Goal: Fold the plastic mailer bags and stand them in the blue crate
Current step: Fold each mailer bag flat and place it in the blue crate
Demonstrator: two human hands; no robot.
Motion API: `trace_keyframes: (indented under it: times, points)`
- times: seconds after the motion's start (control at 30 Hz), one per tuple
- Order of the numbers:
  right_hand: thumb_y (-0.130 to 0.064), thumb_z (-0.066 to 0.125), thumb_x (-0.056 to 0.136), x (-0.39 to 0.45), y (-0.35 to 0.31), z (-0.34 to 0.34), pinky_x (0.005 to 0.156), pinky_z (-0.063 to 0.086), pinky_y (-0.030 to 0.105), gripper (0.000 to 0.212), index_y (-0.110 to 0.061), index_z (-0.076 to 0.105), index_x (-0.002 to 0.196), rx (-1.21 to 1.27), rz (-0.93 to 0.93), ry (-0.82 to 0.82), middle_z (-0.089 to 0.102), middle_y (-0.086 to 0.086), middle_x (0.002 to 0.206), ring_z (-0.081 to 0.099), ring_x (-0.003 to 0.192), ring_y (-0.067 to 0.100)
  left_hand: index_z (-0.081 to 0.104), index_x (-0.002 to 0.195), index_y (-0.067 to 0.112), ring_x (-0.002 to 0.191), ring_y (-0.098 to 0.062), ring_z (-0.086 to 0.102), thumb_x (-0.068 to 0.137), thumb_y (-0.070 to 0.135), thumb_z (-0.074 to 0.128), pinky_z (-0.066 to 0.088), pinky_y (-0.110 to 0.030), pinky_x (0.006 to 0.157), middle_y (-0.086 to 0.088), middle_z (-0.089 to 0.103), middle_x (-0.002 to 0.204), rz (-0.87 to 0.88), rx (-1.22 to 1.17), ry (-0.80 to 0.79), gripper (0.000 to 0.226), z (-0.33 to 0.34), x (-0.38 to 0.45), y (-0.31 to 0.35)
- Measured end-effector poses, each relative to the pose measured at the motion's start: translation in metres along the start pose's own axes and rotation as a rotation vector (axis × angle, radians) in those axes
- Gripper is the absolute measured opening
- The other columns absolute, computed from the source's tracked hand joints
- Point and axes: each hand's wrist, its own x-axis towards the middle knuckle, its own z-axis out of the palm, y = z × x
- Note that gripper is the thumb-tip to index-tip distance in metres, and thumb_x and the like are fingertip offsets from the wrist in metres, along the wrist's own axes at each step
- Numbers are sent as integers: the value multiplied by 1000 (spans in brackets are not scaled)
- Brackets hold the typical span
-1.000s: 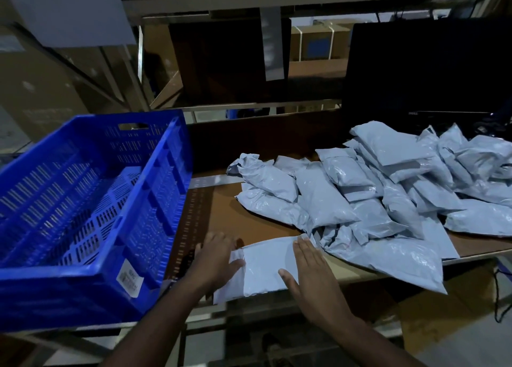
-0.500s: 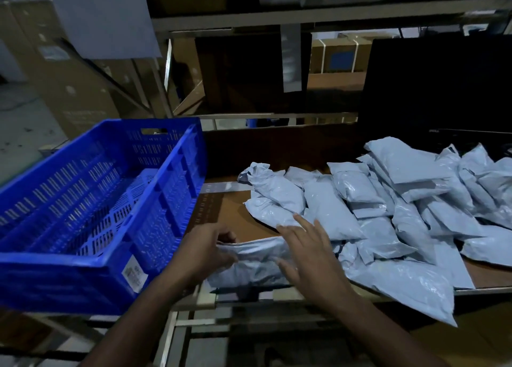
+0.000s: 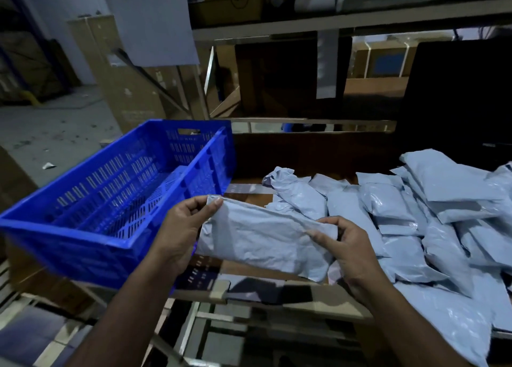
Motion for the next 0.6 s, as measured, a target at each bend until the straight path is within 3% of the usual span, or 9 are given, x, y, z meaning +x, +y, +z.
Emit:
trace_keyframes:
  times: [0.1, 0.17, 0.27, 0.33, 0.43, 0.6]
  points:
    - [-29, 79, 75, 5, -7, 6, 76, 61, 39, 38, -5, 71, 103, 173, 33, 20, 76, 15, 103, 72, 98, 35, 74, 94, 10, 84, -13, 71, 81, 30, 71, 57, -24, 72, -3, 77, 93, 73, -27, 72, 24, 4, 3, 11]
    - [-35, 81, 74, 10, -12, 12, 75, 61, 34, 40, -6, 73, 101, 209, 20, 46, 76, 14, 103, 72, 98, 32, 76, 92, 14, 86, -16, 70, 78, 36, 73, 56, -33, 80, -3, 76, 93, 131, 1, 130, 26, 4, 6, 21]
    - [-54, 89, 61, 17, -18, 20, 83, 58, 41, 56, -12, 76, 96, 211, -57, 62, 74, 18, 104, 71, 95, 30, 78, 91, 19, 92, -24, 67, 74, 44, 77, 53, -48, 90, -7, 75, 98, 185, 11, 143, 30, 1, 7, 36]
    - [-47, 85, 72, 19, -26, 26, 88, 56, 46, 45, -11, 75, 97, 207, -98, 52, 74, 18, 104, 71, 98, 31, 78, 92, 19, 93, -27, 67, 77, 42, 76, 53, -49, 90, -9, 74, 100, 204, 5, 136, 28, -4, 8, 46]
    - [-26, 72, 84, 21, -43, 43, 85, 60, 45, 26, -7, 73, 100, 150, -160, 2, 76, 13, 100, 72, 97, 32, 78, 92, 18, 89, -23, 68, 84, 32, 72, 59, -40, 81, -8, 74, 97, 231, 0, 122, 17, -22, 12, 60]
    - [-15, 73, 85, 27, -78, 83, 73, 62, 33, 16, -10, 71, 99, 4, -288, -75, 76, 5, 96, 73, 90, 22, 73, 95, 13, 71, -9, 66, 81, 26, 73, 56, -20, 65, 0, 72, 81, 327, 100, 127, 20, -74, 25, 94]
